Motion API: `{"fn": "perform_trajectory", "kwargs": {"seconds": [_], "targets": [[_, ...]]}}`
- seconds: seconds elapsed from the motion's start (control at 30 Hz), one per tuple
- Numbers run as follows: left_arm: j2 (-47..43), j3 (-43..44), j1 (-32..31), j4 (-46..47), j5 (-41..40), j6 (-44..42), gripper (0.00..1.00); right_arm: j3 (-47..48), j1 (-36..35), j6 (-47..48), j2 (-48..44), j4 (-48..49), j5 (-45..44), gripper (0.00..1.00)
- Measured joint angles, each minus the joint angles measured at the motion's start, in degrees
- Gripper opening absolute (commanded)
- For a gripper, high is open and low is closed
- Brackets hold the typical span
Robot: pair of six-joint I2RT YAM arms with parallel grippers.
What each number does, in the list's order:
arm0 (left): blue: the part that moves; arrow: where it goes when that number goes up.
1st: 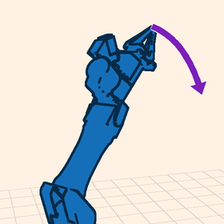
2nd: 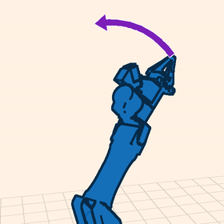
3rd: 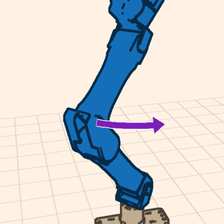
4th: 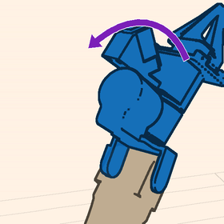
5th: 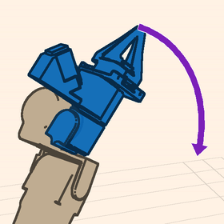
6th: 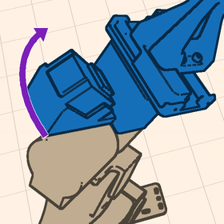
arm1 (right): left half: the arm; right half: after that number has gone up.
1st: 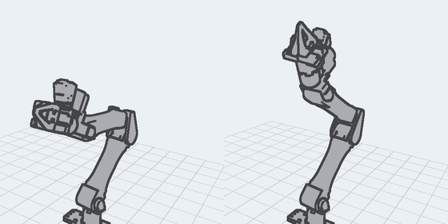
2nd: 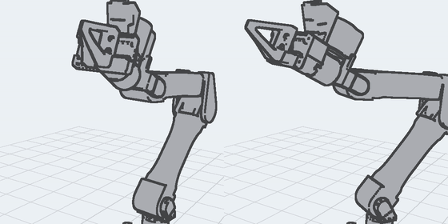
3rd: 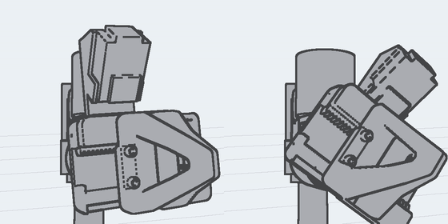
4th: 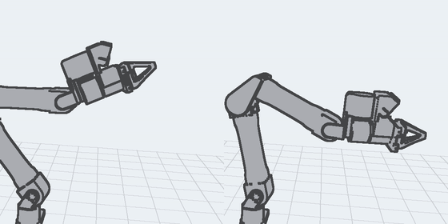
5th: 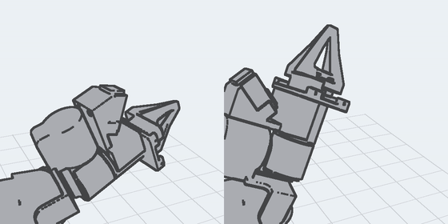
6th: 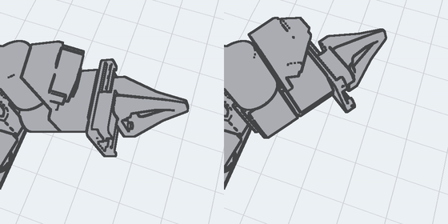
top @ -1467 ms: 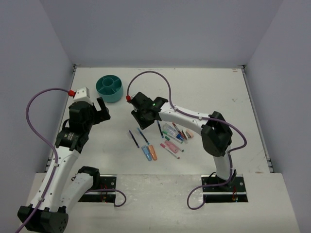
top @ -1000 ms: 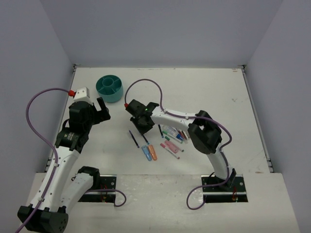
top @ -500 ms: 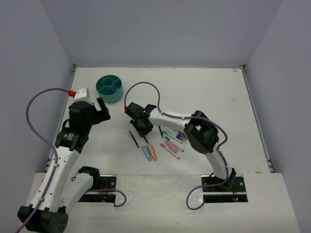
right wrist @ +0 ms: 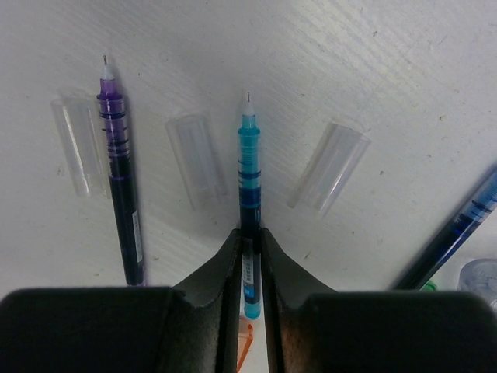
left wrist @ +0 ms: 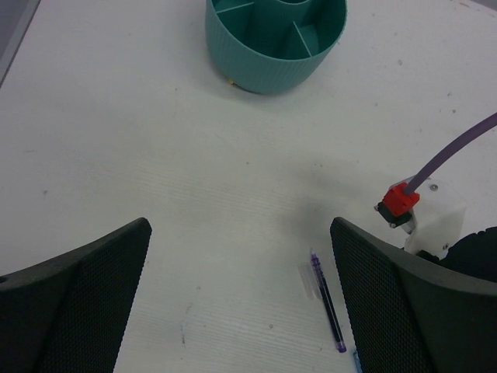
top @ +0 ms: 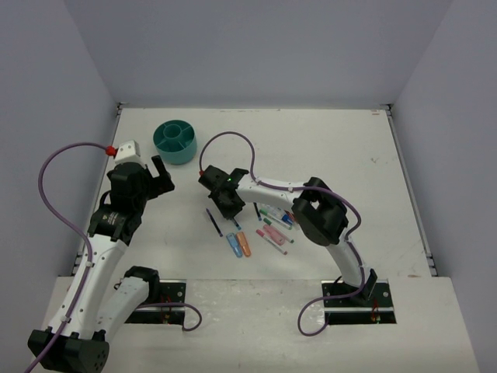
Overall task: Sort the stationery into containers
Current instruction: Pick up the pen from the center of the board.
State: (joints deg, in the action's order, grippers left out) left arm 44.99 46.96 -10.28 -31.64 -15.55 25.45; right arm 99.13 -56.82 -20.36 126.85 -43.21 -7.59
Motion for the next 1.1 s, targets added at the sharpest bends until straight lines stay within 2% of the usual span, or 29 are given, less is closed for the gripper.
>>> {"fn": "perform_trajectory", "kwargs": {"seconds": [0.17,0.33,0.43,0.57,0.63,0.73,0.77,0.9,1.1], "targets": [[-0.16,0.00,0.00,-0.92,-1.24,2.11,0.99,0.00,-0.06,-0.16,-0.05,-0.06,-0.66,0.01],[0.51,0.00,0.00,-1.05,-0.87,3.35,1.00,0.02,-0.06,-0.07,-1.10,-1.29,-1.61,0.00],[3.21,0.29,0.00,-1.38,1.29,3.93,1.00,-0.25,0.08,0.07,-4.68,-2.25,-2.91,0.00],[11.70,2.55,-0.63,-2.44,3.54,6.94,1.00,-2.90,1.30,0.31,-14.80,-2.11,-4.40,0.00],[15.86,3.38,-3.91,-2.99,2.23,10.67,1.00,-5.28,3.13,0.31,-21.07,-1.59,-5.34,0.00],[20.15,4.66,-13.43,-4.49,-1.87,18.83,1.00,-10.43,7.68,0.20,-30.56,0.19,-6.61,0.00],[21.53,5.47,-16.50,-4.91,-2.88,22.14,0.98,-12.43,9.64,0.08,-33.36,0.54,-6.96,0.00],[27.20,8.58,-23.95,-6.56,-6.34,34.50,0.76,-20.59,16.59,-0.15,-42.18,2.37,-9.17,0.00],[38.78,12.36,-26.24,-7.72,-8.93,45.94,0.45,-27.00,16.55,-0.22,-45.19,4.48,-9.70,0.00]]}}
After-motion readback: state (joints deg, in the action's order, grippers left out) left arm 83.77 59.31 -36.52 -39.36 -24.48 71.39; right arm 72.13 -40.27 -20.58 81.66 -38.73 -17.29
